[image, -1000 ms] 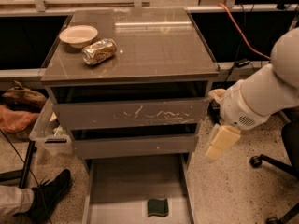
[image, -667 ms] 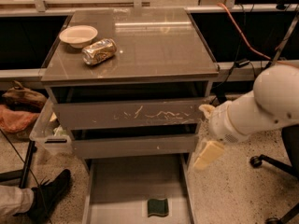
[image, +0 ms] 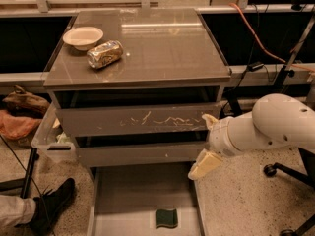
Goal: Pick sponge from bottom drawer and place on counter
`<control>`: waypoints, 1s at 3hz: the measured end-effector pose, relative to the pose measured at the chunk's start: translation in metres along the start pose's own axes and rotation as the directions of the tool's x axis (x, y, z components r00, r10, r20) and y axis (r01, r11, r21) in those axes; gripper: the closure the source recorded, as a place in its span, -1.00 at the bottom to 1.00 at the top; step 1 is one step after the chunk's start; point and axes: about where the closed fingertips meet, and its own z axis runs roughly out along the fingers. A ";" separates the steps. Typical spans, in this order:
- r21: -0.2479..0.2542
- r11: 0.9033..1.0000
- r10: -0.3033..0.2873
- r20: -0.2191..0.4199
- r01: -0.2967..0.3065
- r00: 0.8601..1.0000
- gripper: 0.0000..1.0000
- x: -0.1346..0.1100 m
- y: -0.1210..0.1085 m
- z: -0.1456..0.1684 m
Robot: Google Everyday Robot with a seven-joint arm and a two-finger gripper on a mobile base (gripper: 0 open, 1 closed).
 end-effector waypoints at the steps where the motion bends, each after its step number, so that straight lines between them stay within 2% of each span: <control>1: 0.000 1.000 0.000 0.000 0.000 1.000 -1.00 0.000 0.000 0.000; 2: -0.022 0.999 0.025 0.030 -0.025 0.999 -1.00 0.006 0.003 0.024; 3: -0.064 0.997 0.047 0.013 -0.046 0.999 -1.00 0.029 0.018 0.087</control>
Offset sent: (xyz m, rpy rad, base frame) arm 0.0121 0.0185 -0.0574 0.1035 0.0512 -0.0073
